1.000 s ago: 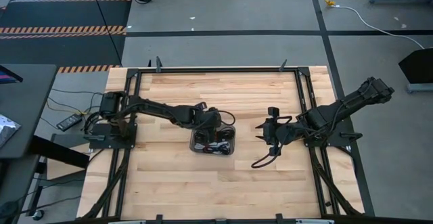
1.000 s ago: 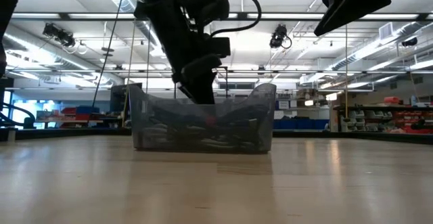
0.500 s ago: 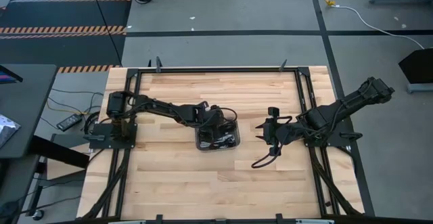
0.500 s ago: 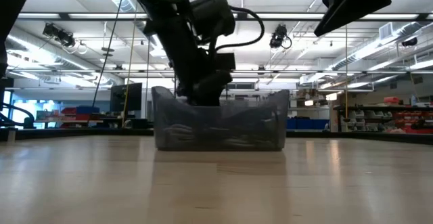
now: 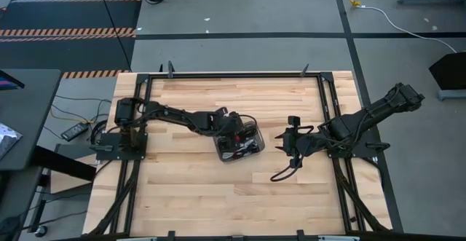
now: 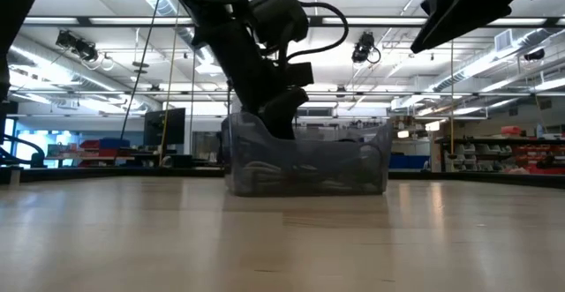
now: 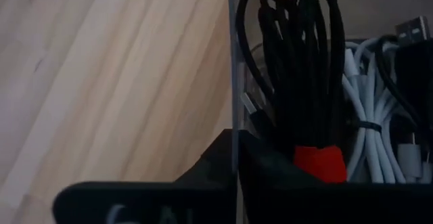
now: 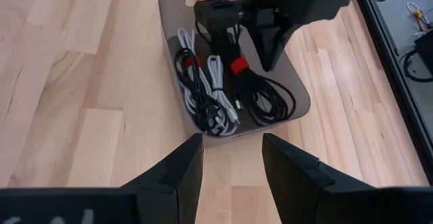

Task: Pick and place USB-C Cables
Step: Adjust the black bin

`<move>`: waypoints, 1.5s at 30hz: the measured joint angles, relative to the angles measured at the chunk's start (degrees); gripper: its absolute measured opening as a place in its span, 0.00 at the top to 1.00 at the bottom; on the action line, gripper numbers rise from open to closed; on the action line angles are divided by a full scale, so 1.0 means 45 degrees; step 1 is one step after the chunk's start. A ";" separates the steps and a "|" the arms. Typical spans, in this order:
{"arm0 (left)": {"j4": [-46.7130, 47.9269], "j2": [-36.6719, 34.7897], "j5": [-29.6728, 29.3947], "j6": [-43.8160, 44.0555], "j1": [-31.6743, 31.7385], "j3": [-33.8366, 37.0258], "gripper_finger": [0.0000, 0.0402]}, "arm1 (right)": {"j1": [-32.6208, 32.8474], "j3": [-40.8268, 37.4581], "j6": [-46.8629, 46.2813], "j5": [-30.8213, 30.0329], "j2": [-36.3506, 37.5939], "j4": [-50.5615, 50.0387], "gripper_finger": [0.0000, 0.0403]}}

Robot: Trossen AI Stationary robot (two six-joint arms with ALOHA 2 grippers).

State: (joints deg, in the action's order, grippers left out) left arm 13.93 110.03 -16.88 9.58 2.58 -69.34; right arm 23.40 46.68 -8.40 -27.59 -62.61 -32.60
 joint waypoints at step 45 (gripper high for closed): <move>-0.0929 -0.0027 0.2716 -0.3927 0.1613 0.0000 0.98 | -0.0205 0.0004 0.0005 -0.0005 0.0000 -0.0014 0.60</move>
State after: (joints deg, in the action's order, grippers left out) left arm 9.75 109.91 -4.66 -8.10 9.83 -69.34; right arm 22.48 46.70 -8.38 -27.62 -62.61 -32.67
